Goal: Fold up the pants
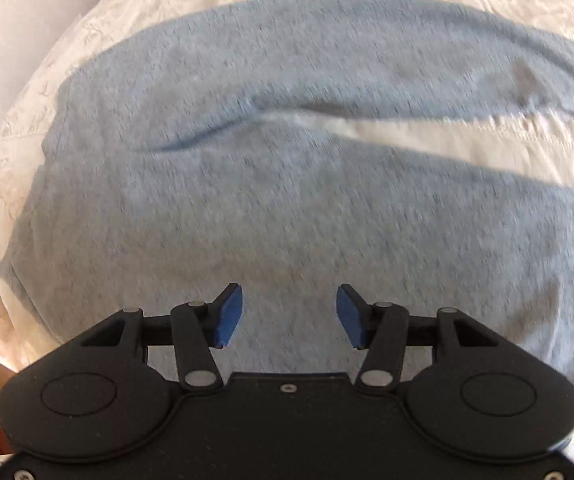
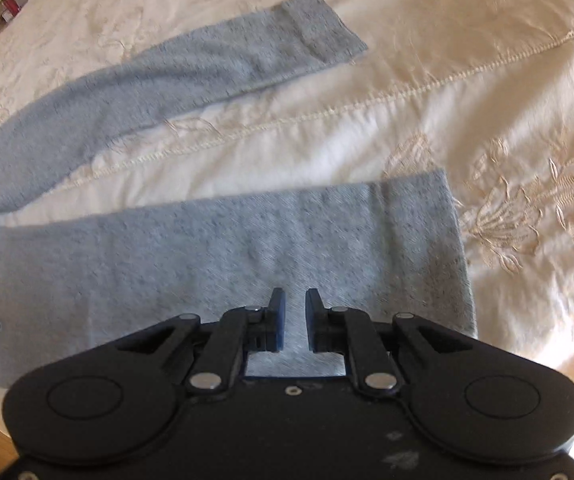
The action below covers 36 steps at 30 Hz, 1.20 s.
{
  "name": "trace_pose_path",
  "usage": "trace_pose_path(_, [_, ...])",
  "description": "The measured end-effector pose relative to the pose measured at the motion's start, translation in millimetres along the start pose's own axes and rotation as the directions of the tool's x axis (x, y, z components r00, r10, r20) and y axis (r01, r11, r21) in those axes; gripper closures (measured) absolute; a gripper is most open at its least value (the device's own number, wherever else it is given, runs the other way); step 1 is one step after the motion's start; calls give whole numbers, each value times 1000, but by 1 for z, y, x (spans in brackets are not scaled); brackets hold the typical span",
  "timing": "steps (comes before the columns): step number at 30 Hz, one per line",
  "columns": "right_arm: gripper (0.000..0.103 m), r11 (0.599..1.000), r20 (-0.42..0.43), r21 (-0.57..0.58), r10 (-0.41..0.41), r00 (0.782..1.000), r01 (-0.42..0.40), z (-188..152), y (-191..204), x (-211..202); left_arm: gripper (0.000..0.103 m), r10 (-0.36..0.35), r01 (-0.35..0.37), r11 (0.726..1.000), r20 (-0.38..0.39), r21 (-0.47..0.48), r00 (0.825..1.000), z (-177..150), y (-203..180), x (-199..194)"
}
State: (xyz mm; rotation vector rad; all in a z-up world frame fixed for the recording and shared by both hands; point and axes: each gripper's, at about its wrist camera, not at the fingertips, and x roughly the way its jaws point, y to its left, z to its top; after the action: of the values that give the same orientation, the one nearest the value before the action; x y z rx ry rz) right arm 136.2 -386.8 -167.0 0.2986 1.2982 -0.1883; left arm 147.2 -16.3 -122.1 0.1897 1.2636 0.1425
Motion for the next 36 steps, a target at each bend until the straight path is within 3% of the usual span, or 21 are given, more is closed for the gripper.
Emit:
trace_pose_path(10, [89,997,62,10,70,996,-71,58,103,-12,44,14,-13,1000,79,-18,997,99,64,47])
trace_pose_path(14, [89,999,74,7,52,996,-53,74,127,-9,43,34,-33,999,35,-9,999,120,80,88])
trace_pose_path(19, [88,1000,80,25,13,997,-15,95,139,-4,37,13,-13,1000,-20,9,1000,129,92,119])
trace_pose_path(26, [87,997,71,69,-21,997,16,151,137,31,36,84,-92,984,58,151,995,115,71,115])
trace_pose_path(31, [85,998,70,60,22,997,-26,199,152,59,36,94,-99,990,49,100,994,114,71,107])
trace_pose_path(36, [85,997,11,42,66,998,-66,220,163,97,37,81,-81,996,12,26,997,121,77,104])
